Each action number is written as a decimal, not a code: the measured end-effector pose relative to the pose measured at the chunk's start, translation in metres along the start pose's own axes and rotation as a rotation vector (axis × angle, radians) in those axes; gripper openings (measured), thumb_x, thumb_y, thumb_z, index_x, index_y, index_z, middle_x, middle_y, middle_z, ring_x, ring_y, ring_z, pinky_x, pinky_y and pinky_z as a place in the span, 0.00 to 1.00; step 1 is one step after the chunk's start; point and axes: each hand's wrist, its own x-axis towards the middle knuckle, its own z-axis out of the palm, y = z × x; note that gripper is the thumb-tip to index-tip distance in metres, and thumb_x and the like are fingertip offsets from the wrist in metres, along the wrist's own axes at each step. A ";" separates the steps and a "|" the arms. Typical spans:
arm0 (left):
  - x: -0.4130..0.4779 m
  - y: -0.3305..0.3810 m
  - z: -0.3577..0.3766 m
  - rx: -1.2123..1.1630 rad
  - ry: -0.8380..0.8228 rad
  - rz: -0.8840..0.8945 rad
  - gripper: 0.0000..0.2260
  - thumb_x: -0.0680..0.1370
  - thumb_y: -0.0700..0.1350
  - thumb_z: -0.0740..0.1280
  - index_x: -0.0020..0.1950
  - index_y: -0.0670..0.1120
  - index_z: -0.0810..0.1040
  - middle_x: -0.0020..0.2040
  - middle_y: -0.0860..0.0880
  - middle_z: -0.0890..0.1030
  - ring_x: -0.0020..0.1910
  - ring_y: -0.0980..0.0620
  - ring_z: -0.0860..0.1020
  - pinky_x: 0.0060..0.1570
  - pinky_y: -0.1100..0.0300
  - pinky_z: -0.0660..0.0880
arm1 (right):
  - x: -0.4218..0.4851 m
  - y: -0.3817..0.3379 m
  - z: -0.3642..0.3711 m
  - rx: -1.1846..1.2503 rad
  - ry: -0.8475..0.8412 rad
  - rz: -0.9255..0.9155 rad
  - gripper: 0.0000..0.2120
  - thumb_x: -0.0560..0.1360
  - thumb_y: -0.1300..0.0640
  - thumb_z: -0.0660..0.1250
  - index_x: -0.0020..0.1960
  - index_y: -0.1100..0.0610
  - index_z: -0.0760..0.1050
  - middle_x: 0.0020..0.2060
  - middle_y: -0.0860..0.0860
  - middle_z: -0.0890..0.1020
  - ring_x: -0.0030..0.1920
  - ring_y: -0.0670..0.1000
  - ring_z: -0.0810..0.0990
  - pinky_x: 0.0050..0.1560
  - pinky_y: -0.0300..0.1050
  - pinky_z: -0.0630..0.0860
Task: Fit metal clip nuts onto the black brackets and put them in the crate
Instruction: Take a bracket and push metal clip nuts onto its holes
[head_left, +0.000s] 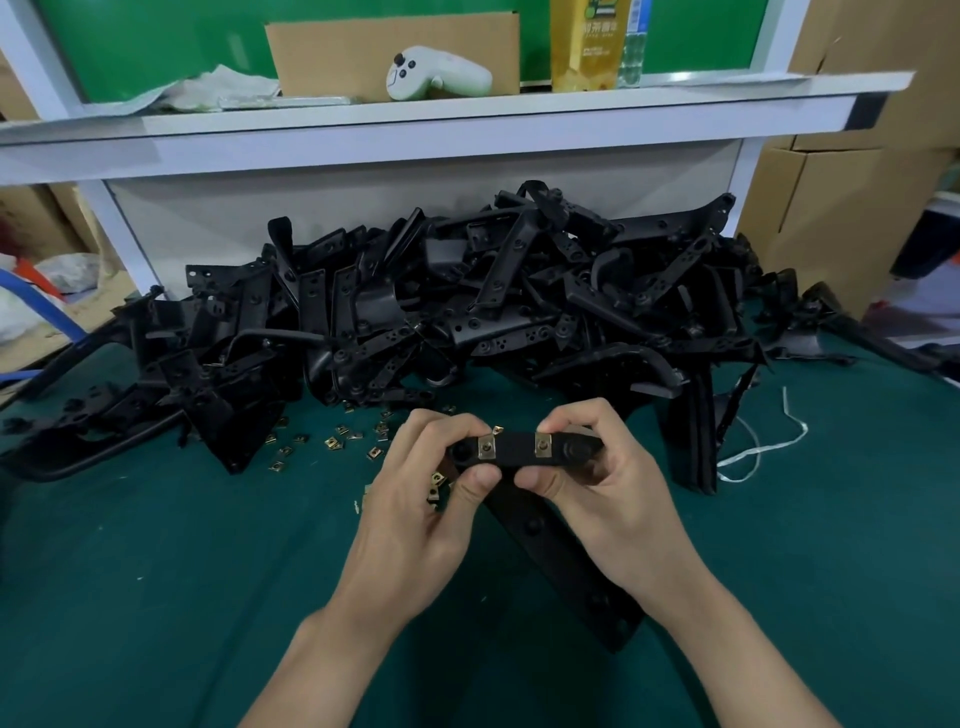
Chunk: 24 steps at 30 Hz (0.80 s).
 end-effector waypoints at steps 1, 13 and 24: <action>0.000 0.000 0.001 -0.006 -0.003 -0.003 0.08 0.84 0.55 0.62 0.61 0.57 0.73 0.53 0.58 0.75 0.53 0.52 0.77 0.50 0.67 0.69 | 0.000 0.000 0.000 -0.007 0.005 -0.004 0.12 0.71 0.46 0.76 0.51 0.41 0.76 0.40 0.42 0.81 0.39 0.42 0.78 0.41 0.34 0.75; -0.002 0.001 0.005 -0.052 0.005 -0.040 0.06 0.84 0.56 0.61 0.61 0.61 0.72 0.49 0.60 0.79 0.47 0.55 0.78 0.43 0.71 0.69 | 0.000 -0.001 0.000 0.005 0.000 0.007 0.13 0.72 0.47 0.77 0.50 0.43 0.75 0.40 0.43 0.82 0.40 0.42 0.81 0.41 0.31 0.75; -0.002 -0.001 0.006 -0.008 0.025 -0.025 0.06 0.83 0.57 0.62 0.60 0.65 0.71 0.51 0.59 0.78 0.50 0.53 0.78 0.47 0.69 0.69 | 0.000 0.004 -0.001 -0.071 0.039 -0.023 0.13 0.73 0.50 0.76 0.51 0.40 0.74 0.42 0.42 0.82 0.40 0.42 0.79 0.41 0.33 0.75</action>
